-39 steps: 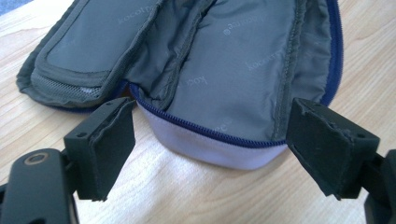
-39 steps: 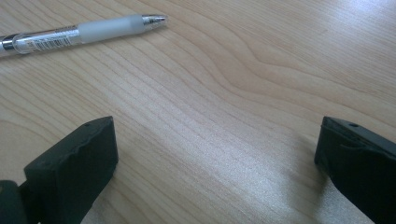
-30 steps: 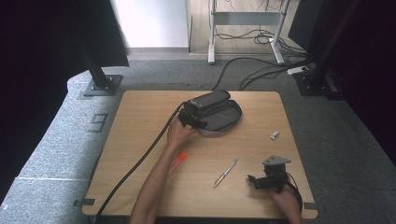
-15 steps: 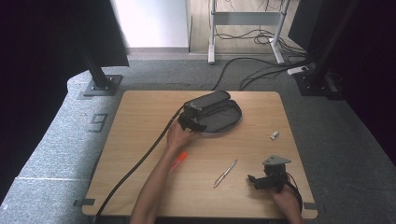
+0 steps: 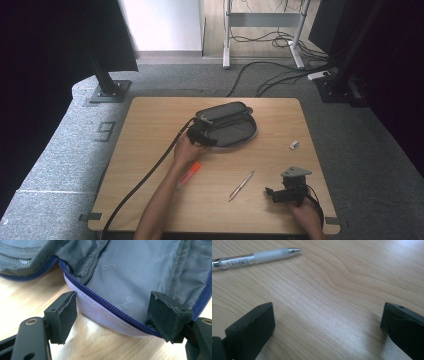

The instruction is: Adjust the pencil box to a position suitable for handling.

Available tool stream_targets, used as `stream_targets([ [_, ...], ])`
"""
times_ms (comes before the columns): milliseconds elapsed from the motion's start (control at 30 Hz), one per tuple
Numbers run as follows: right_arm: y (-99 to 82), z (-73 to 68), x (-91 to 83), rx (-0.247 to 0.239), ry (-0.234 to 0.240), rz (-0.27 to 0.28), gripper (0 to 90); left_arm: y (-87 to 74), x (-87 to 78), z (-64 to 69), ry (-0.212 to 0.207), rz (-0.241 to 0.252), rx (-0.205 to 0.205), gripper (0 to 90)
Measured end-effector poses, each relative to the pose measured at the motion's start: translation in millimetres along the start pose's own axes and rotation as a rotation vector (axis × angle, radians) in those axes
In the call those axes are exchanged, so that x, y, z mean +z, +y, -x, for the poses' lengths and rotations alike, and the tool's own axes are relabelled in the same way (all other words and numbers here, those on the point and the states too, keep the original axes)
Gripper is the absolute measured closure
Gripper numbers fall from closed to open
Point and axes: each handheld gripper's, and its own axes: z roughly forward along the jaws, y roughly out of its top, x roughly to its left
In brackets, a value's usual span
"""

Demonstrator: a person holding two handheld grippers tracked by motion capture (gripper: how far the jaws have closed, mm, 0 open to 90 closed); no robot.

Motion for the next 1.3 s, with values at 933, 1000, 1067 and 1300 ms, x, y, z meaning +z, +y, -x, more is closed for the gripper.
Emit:
stream_targets([
  [933, 0.0, -0.1, 0.0, 0.001, 0.0, -0.001, 0.0, -27.9, -19.5, 25.1, -0.014, -0.007, 0.054, 24.7],
  [1000, 0.0, -0.1, 0.0, 0.001, 0.0, -0.001, 0.0, -30.4, -20.6, 28.0, -0.02, -0.002, 0.055, 24.7],
  [1067, 0.0, -0.1, 0.0, 0.001, 0.0, -0.001, 0.0, -32.4, -22.0, 30.6, -0.024, -0.004, 0.06, 24.7],
  [1300, 0.0, -0.1, -0.1, 0.001, 0.0, -0.001, 0.0, -39.8, -27.6, 40.7, -0.029, -0.012, 0.078, 24.7],
])
